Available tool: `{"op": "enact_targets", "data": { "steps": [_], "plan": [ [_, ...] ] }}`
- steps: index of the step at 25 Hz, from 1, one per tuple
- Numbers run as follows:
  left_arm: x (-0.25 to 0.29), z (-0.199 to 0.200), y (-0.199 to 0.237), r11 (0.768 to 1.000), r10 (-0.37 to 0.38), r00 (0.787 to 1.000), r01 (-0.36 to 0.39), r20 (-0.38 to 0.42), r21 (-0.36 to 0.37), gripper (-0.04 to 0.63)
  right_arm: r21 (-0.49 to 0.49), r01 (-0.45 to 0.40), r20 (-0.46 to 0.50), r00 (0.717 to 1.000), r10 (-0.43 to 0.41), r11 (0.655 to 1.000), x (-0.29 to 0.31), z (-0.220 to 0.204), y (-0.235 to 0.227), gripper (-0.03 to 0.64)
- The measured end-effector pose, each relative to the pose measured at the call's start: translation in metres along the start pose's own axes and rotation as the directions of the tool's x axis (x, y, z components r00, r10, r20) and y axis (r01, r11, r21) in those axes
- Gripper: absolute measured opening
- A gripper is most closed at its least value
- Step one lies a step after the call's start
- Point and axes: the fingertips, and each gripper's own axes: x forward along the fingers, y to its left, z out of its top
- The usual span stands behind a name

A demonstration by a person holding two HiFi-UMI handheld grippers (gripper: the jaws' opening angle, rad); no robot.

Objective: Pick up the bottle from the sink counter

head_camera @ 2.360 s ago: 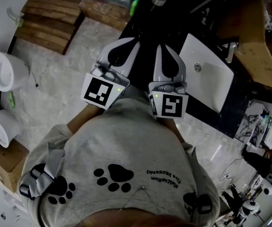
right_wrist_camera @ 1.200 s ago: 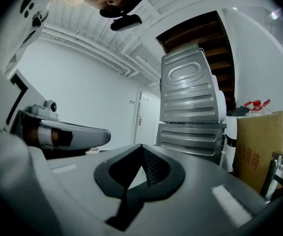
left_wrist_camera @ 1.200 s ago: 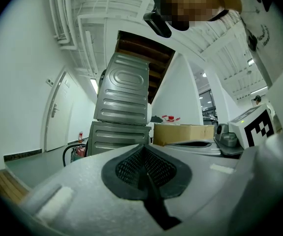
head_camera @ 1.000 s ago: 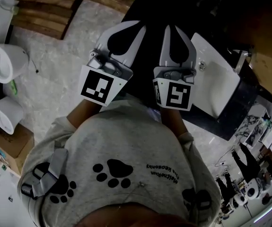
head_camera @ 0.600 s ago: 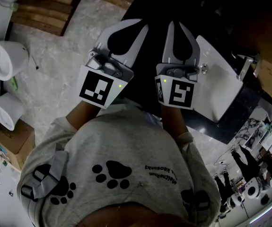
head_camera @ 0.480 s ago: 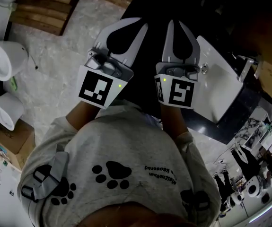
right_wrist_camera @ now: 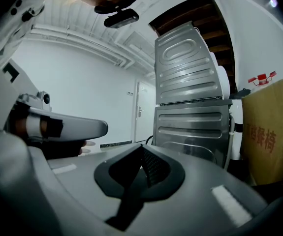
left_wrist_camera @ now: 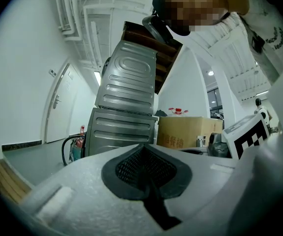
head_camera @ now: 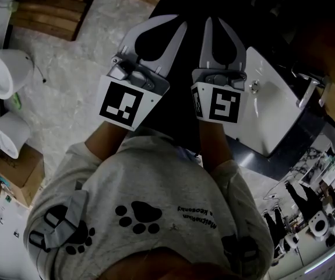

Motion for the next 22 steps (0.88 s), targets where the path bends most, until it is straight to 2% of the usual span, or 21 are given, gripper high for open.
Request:
{"op": "enact_targets", "data": {
  "steps": [22],
  "plan": [
    [0.038,-0.039,0.029,1.000,-0.020,0.999,0.020,-0.038,-0.006,-0.002,-0.014,0.021,-0.038,0.999,-0.022,1.000,0.040,-0.033,-0.018,0.002]
  ]
}}
